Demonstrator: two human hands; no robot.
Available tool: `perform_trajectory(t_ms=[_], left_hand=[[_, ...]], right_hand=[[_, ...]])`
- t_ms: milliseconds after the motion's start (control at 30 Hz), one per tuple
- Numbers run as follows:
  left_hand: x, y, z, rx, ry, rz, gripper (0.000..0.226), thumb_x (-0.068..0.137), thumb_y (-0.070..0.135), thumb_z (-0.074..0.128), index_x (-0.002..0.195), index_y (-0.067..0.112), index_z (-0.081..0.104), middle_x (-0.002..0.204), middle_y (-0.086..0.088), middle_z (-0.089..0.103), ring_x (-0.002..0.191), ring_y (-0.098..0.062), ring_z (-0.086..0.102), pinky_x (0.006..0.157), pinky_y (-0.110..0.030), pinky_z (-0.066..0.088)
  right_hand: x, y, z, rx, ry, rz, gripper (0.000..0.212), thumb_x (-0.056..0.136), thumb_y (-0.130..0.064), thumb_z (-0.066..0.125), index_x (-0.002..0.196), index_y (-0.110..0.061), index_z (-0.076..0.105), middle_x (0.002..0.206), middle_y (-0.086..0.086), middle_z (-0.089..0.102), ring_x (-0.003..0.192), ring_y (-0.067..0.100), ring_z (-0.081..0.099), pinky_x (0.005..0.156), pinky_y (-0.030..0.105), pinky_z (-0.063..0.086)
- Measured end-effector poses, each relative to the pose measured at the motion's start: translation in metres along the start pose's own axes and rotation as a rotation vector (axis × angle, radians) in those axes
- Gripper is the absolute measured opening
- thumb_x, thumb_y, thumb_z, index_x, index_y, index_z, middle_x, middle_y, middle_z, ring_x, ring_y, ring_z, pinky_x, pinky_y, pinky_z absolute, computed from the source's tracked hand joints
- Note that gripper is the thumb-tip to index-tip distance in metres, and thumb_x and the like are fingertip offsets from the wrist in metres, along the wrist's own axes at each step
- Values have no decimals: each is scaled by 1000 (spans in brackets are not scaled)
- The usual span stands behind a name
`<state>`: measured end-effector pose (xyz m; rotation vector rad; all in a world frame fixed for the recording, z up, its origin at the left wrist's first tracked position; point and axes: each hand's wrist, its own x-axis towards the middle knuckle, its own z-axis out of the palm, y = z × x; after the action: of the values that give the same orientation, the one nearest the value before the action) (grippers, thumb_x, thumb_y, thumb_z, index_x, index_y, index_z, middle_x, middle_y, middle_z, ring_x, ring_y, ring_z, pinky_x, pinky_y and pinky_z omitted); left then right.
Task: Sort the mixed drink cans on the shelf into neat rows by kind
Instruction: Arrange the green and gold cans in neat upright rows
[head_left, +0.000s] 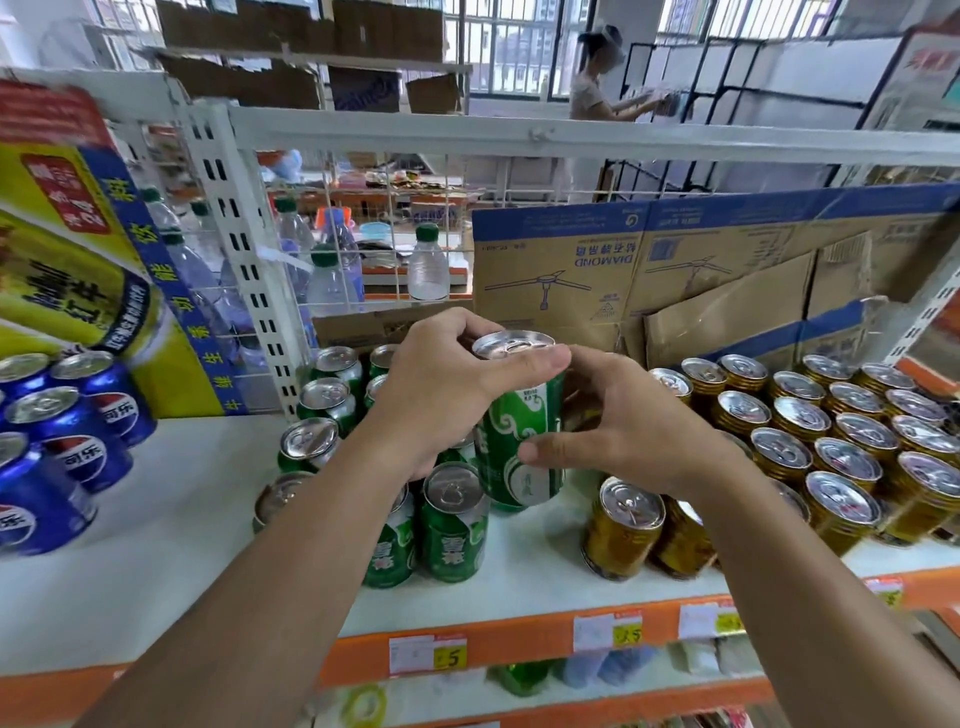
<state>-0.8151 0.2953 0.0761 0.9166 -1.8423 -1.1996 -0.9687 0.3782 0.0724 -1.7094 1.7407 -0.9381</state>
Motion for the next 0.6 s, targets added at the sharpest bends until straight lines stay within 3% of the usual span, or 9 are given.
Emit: perform_trajectory(t_ms=[133, 233, 300, 367, 467, 600], left_hand=[[4, -3, 2, 13, -58, -9, 65, 47, 66, 82, 92, 22, 65, 86, 5, 70, 80, -14, 69, 70, -33, 56], [3, -1, 10, 213, -43, -60, 69, 46, 76, 74, 89, 24, 57, 88, 7, 64, 84, -12, 62, 65, -33, 48], [1, 0, 15, 354, -47, -57, 66, 53, 76, 70, 92, 24, 55, 89, 9, 60, 83, -8, 57, 58, -28, 39], [1, -1, 10, 303, -125, -57, 62, 59, 75, 67, 91, 23, 57, 88, 7, 63, 81, -11, 60, 59, -32, 46], [2, -7, -5, 135, -336, -73, 56, 63, 70, 71, 93, 24, 64, 91, 4, 70, 83, -16, 68, 77, -44, 58], [6, -21, -7, 329, -399, 21, 35, 77, 47, 75, 105, 31, 63, 97, 13, 65, 80, -5, 65, 77, -26, 53]], right_hand=[[-5, 7, 0, 70, 53, 8, 68, 61, -36, 87, 121, -26, 57, 103, -10, 70, 93, 8, 67, 83, 38, 58], [-4, 9, 10, 56, 114, 6, 66, 52, -46, 87, 109, -31, 59, 96, -18, 67, 91, 3, 65, 78, 30, 57], [-2, 11, 15, 49, 137, -4, 63, 56, -37, 90, 111, -28, 61, 98, -16, 68, 93, 4, 65, 79, 33, 57], [-2, 16, 13, 111, 98, 4, 59, 59, -19, 91, 111, -21, 62, 98, -8, 70, 92, 10, 68, 80, 38, 59], [0, 27, 6, 184, 17, 36, 63, 54, -7, 87, 111, -19, 62, 98, -1, 71, 90, 16, 70, 81, 40, 59], [6, 34, 6, 47, -81, 125, 68, 54, -5, 90, 109, -29, 57, 99, -8, 68, 89, 7, 67, 81, 31, 58]])
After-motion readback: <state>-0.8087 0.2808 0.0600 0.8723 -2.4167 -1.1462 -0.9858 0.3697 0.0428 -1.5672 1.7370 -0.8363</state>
